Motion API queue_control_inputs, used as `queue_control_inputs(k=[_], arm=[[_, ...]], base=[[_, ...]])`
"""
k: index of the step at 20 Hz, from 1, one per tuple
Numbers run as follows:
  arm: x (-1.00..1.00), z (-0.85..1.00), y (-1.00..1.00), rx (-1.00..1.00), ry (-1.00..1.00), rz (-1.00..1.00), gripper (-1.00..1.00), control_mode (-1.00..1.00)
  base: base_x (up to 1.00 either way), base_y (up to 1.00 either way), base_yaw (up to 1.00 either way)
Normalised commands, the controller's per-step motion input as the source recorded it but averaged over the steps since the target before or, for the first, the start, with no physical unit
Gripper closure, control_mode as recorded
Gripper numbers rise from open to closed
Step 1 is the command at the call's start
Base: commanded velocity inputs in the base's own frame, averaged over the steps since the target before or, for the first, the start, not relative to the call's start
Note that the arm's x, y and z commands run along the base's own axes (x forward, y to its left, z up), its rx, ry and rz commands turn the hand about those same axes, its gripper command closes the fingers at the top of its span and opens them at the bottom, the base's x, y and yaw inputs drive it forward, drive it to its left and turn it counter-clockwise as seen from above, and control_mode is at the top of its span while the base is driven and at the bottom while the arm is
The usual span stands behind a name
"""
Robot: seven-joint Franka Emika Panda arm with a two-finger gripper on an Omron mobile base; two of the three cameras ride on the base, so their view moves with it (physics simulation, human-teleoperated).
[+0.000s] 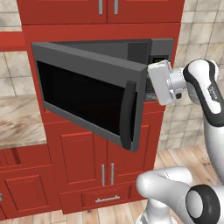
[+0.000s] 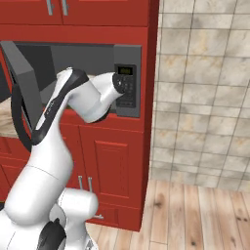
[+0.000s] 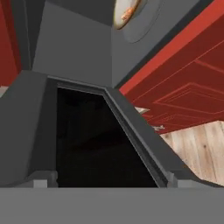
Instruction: The microwave is finished heating the shrimp and broccoli. Take the bowl containing the food and place it on the dining counter.
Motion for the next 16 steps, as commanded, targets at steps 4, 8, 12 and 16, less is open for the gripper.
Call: queue_control_inputs(k=[4,8,12,16], arm=[[-0.02,0.00,1.00,0.11,0.01,0.27,-1.00,-1.00],[-0.24,0.00,1.00,0.09,0.00,0.30,-1.00,-1.00],[-0.56,0.00,1.00,0.05,0.00,0.32,-1.00,-1.00],[-0.81,0.00,1.00,0.01,0.00,0.34,-1.00,-1.00]], base=[[0.00,0.00,0.00],[0.00,0.00,0.00],[0.00,0.00,0.00],[0.00,0.00,0.00]])
